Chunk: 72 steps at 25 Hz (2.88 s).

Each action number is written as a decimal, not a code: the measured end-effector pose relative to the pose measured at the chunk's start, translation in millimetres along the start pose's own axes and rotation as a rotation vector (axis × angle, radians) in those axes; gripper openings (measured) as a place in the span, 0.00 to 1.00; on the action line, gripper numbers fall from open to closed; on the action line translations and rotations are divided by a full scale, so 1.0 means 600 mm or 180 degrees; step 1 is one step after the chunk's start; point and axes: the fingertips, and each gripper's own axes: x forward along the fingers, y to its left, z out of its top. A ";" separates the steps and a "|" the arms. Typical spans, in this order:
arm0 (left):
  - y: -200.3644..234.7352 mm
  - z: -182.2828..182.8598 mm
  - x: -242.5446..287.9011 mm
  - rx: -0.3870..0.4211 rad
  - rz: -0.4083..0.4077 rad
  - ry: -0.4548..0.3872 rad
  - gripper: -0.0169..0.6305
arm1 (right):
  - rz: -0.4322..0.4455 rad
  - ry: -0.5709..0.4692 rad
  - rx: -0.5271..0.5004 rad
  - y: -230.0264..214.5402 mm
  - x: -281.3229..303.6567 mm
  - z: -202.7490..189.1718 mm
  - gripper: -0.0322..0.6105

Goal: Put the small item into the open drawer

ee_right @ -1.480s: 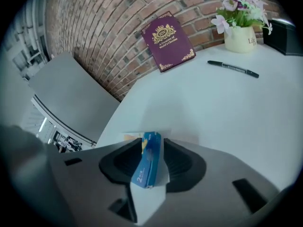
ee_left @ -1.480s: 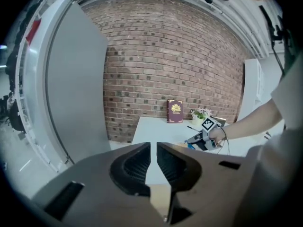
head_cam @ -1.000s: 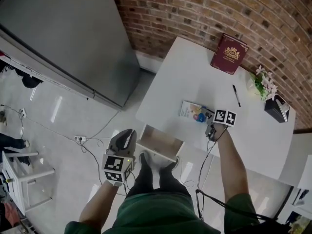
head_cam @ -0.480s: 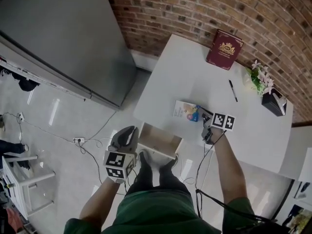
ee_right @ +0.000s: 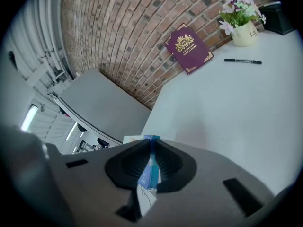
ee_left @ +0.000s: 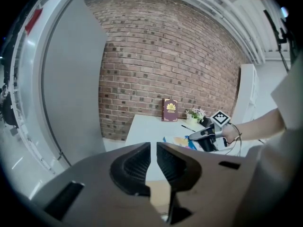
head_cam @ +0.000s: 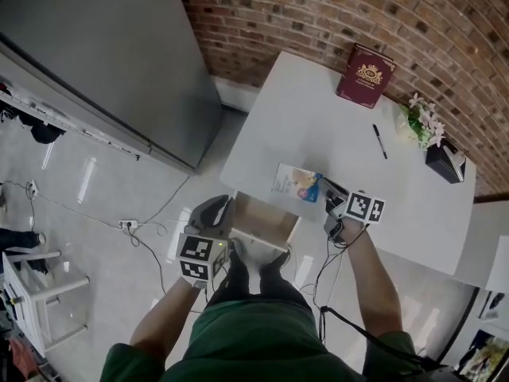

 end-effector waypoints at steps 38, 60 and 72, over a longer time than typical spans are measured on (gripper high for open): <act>0.038 -0.238 0.025 -0.0003 -0.0386 0.0848 0.08 | -0.0587 -0.0243 0.0112 -0.049 0.086 -0.351 0.11; 0.091 -0.345 0.057 0.0111 -0.0457 0.1148 0.08 | -0.1262 0.0413 -0.0751 -0.206 0.259 -0.425 0.11; 0.102 -0.367 0.077 0.0006 -0.0409 0.1077 0.08 | -0.1341 0.0658 -0.0684 -0.243 0.280 -0.465 0.22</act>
